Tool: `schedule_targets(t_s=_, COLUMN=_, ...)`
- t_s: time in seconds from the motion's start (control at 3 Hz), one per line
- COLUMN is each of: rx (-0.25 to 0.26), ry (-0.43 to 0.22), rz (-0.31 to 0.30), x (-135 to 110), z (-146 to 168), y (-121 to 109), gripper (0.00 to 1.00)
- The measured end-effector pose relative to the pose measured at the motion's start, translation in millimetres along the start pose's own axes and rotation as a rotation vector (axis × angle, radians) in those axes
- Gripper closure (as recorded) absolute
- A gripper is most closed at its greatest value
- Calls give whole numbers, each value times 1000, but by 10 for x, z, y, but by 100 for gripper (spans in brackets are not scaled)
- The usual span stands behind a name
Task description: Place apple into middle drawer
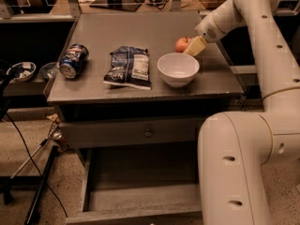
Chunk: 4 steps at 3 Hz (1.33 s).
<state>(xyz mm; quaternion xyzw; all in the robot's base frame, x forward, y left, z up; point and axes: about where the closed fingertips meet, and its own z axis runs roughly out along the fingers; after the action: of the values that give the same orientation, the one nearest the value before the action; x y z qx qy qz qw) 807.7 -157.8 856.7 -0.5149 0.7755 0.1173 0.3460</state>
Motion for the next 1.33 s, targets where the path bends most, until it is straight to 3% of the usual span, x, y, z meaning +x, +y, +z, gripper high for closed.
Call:
schedule_targets(t_s=0.67, rx=-26, ry=-6, rz=6, x=33, z=122, y=43, gripper=0)
schedule_targets(t_s=1.33, rx=-26, ry=-6, rz=6, x=33, z=123, y=43, gripper=50)
